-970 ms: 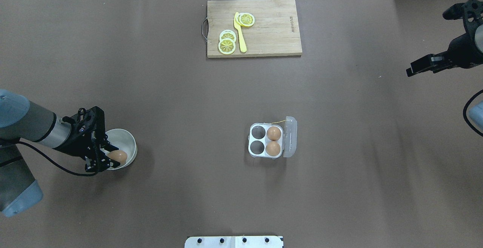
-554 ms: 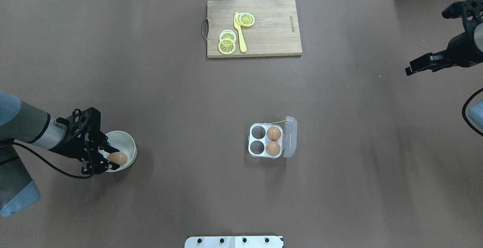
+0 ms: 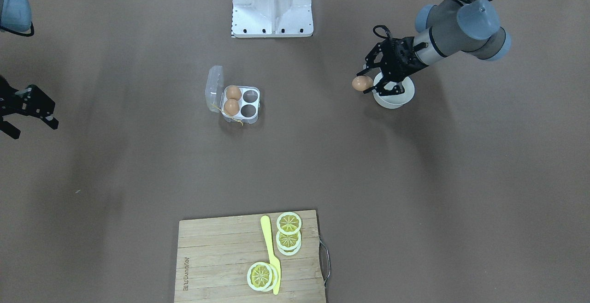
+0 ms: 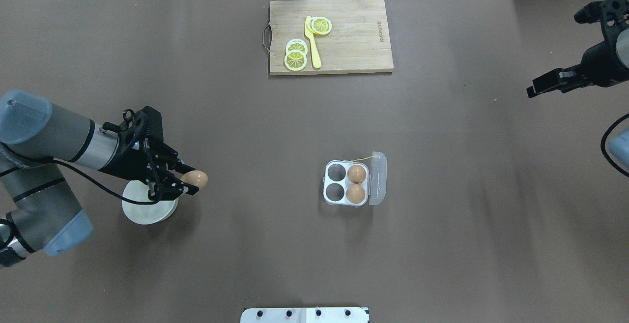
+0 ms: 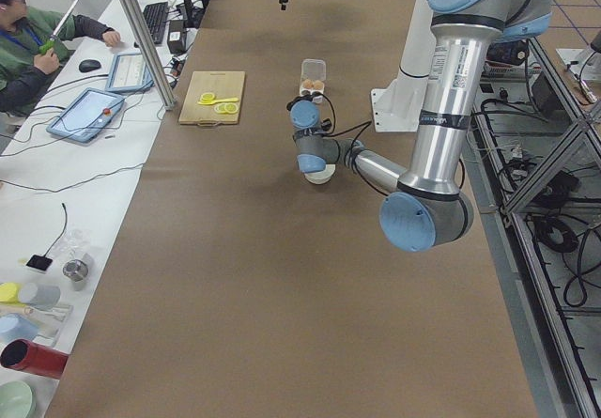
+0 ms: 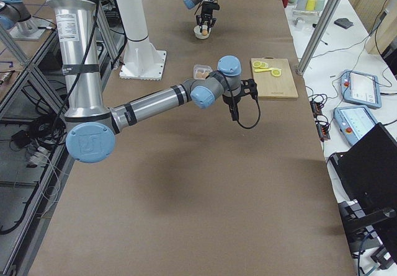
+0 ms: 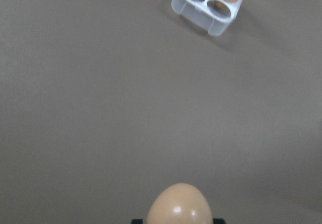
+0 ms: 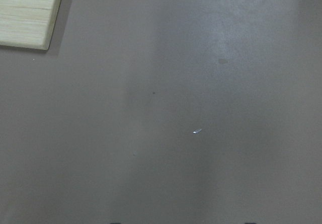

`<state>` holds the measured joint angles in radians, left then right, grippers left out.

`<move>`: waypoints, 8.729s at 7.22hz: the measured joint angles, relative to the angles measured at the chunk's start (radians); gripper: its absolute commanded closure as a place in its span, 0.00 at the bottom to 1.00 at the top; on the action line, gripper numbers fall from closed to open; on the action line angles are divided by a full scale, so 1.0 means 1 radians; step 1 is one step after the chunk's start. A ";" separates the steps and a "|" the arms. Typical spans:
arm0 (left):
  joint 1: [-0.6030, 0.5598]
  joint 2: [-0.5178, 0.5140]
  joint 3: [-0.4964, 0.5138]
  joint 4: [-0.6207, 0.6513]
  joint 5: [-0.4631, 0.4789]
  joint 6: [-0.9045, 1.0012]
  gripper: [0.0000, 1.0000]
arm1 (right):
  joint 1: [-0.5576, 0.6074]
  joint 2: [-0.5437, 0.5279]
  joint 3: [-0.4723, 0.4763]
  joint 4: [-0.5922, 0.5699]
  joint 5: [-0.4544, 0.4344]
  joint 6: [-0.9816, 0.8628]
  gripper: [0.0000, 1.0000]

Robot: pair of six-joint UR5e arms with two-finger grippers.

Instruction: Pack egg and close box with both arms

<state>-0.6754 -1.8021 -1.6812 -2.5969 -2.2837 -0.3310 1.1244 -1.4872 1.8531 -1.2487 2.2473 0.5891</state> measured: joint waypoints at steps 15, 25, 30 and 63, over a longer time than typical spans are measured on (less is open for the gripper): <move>0.341 -0.397 0.348 -0.388 0.589 -0.283 1.00 | 0.000 0.004 0.000 0.002 0.001 0.000 0.12; 0.372 -0.417 0.364 -0.378 0.678 -0.284 0.40 | 0.000 0.007 0.000 0.002 0.002 0.002 0.11; 0.372 -0.414 0.362 -0.376 0.678 -0.283 0.28 | 0.000 0.016 0.002 0.002 0.003 0.004 0.10; -0.865 0.108 0.105 0.955 -0.089 0.502 0.03 | -0.546 0.447 0.107 -0.227 -0.308 0.786 0.00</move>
<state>-1.5404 -1.6941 -1.5765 -1.6420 -2.3724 0.1715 0.5780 -1.0398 1.9605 -1.4759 1.9389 1.3749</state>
